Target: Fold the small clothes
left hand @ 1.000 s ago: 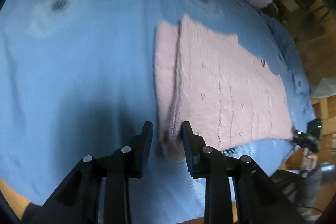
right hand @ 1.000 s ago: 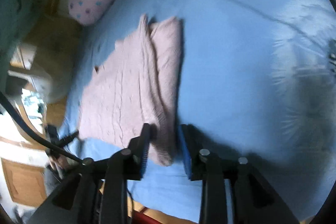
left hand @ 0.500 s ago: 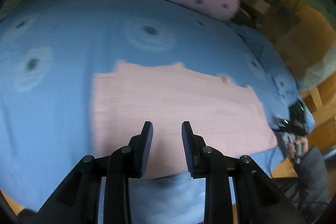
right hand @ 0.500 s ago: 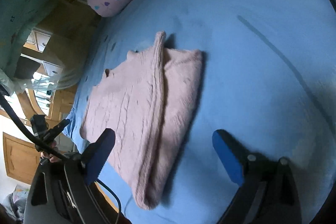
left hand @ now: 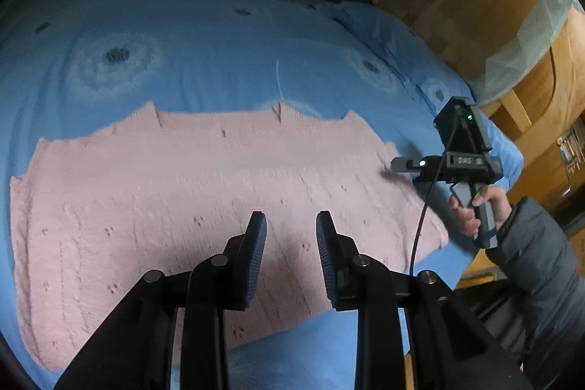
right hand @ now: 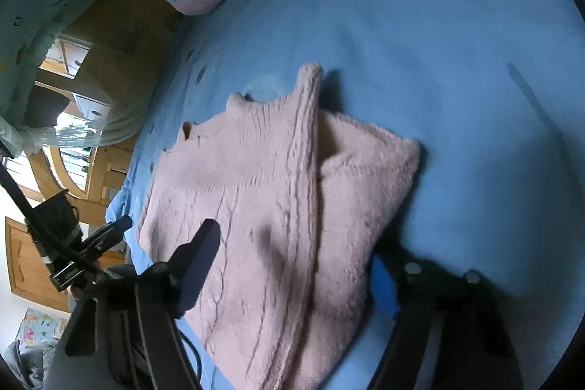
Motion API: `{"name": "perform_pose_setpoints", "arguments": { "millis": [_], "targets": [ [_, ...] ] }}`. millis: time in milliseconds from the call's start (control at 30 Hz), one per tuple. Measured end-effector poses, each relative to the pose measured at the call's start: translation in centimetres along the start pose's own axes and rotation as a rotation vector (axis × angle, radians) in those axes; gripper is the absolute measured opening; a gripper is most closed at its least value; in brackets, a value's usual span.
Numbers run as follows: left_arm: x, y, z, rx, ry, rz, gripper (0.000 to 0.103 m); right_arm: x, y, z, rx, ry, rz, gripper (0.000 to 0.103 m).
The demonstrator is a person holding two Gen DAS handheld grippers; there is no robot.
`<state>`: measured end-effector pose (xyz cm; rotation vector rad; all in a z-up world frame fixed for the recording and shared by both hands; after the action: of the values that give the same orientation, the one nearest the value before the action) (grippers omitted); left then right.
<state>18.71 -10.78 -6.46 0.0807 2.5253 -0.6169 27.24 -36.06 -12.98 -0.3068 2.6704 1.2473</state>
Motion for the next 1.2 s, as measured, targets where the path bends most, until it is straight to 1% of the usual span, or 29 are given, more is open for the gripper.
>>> {"name": "perform_pose_setpoints", "arguments": {
  "millis": [67, 100, 133, 200, 233, 267, 300, 333, 367, 400, 500, 533, 567, 667, 767, 800, 867, 900, 933, 967, 1000, 1033, 1067, 1100, 1133, 1167, 1200],
  "targets": [
    [0.6, 0.5, 0.6, 0.006, 0.019, -0.023, 0.021, 1.4, 0.4, -0.3, -0.051, 0.034, 0.018, 0.076],
    [0.8, 0.6, 0.9, 0.009, 0.027, -0.034, 0.021, 2.0, 0.7, -0.5, -0.063, 0.044, 0.009, 0.076],
    [0.9, 0.8, 1.3, 0.011, 0.033, -0.045, 0.021, 2.6, 0.8, -0.5, -0.063, 0.049, -0.008, 0.076],
    [1.0, 1.0, 2.1, 0.021, 0.039, -0.072, 0.020, 2.7, 0.9, -0.2, -0.050, 0.045, -0.015, 0.076],
    [1.0, 1.0, 2.5, 0.034, 0.042, -0.081, 0.008, 2.4, 0.9, 0.1, -0.053, 0.048, -0.005, 0.076],
    [0.9, 0.9, 2.8, 0.038, 0.044, -0.079, 0.000, 2.1, 0.9, 0.3, -0.061, 0.044, 0.009, 0.076],
    [0.9, 0.9, 3.1, 0.029, 0.041, -0.079, 0.000, 1.8, 0.9, 0.4, -0.069, 0.034, 0.022, 0.074],
    [0.7, 0.8, 3.4, 0.020, 0.036, -0.078, 0.000, 1.5, 0.8, 0.5, -0.058, 0.017, 0.028, 0.052],
    [0.7, 1.0, 3.6, 0.006, 0.030, -0.079, 0.000, 1.2, 0.4, 0.7, 0.010, -0.013, 0.024, 0.029],
    [0.6, 1.2, 3.8, -0.011, 0.024, -0.086, 0.000, 1.3, 0.1, 1.1, 0.049, -0.013, 0.020, 0.020],
    [1.1, 2.3, 5.4, -0.062, 0.053, -0.108, 0.000, 1.3, 1.1, 1.0, 0.124, -0.035, -0.018, 0.019],
    [1.4, 2.6, 5.9, -0.058, 0.059, -0.117, 0.000, 1.1, 1.8, 0.5, 0.130, -0.050, -0.026, 0.018],
    [1.7, 2.7, 6.1, -0.058, 0.056, -0.118, 0.000, 0.7, 3.3, -0.4, 0.116, -0.084, -0.036, 0.018],
    [2.0, 2.4, 6.4, -0.076, 0.029, -0.095, 0.000, -0.4, 7.2, -2.3, 0.060, -0.147, -0.027, 0.018],
    [2.4, 2.4, 6.1, -0.084, -0.008, -0.114, 0.000, -1.6, 12.0, -3.0, 0.051, -0.164, -0.048, 0.018],
    [2.7, 2.5, 5.6, -0.099, -0.037, -0.127, 0.000, -2.0, 13.5, -2.9, 0.060, -0.160, -0.059, 0.018],
    [3.6, 2.3, 4.1, -0.111, -0.102, -0.151, 0.000, -2.6, 16.7, -2.0, 0.087, -0.124, -0.052, 0.018],
    [4.1, 2.2, 3.2, -0.145, -0.157, -0.152, 0.000, -2.6, 18.0, -1.2, 0.102, -0.100, -0.034, 0.018],
    [4.3, 2.1, 2.7, -0.196, -0.198, -0.136, 0.000, -2.7, 18.8, -0.8, 0.112, -0.085, -0.025, 0.018],
    [4.2, 1.9, 1.7, -0.283, -0.294, -0.102, 0.000, -2.9, 20.1, 0.0, 0.124, -0.070, -0.028, 0.018],
    [4.0, 1.4, 1.2, -0.328, -0.360, -0.060, 0.000, -3.1, 21.0, 0.3, 0.141, -0.062, -0.040, 0.018],
    [3.9, 0.9, 1.0, -0.361, -0.405, -0.011, 0.002, -3.1, 21.8, 0.8, 0.152, -0.055, -0.050, 0.018],
    [4.2, 0.2, 2.0, -0.354, -0.375, 0.030, 0.003, -3.0, 22.4, 1.2, 0.146, -0.044, -0.049, 0.018],
    [4.6, -0.2, 2.9, -0.316, -0.330, 0.038, 0.003, -3.0, 22.8, 1.4, 0.134, -0.036, -0.042, 0.018],
    [5.3, -0.9, 4.0, -0.260, -0.287, 0.040, 0.003, -2.9, 23.1, 1.6, 0.128, -0.030, -0.038, 0.018],
    [5.7, -1.4, 4.3, -0.266, -0.286, 0.064, 0.003, -3.0, 23.6, 1.8, 0.125, -0.027, -0.036, 0.018],
    [6.0, -2.1, 4.4, -0.296, -0.300, 0.109, 0.003, -3.0, 23.7, 2.0, 0.127, -0.025, -0.037, 0.018]
  ]
}}
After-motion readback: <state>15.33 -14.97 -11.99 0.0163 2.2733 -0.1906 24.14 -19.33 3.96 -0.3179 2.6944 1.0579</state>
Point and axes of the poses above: each gripper's, at about its wrist camera, not at the fingertips, and z roughly the way its jaws point, y to its left, x to its underside, the point moved 8 cm from there along z, roughly the way its jaws point, and after that the axes turned 2 degrees about -z, right-handed, at the moved point
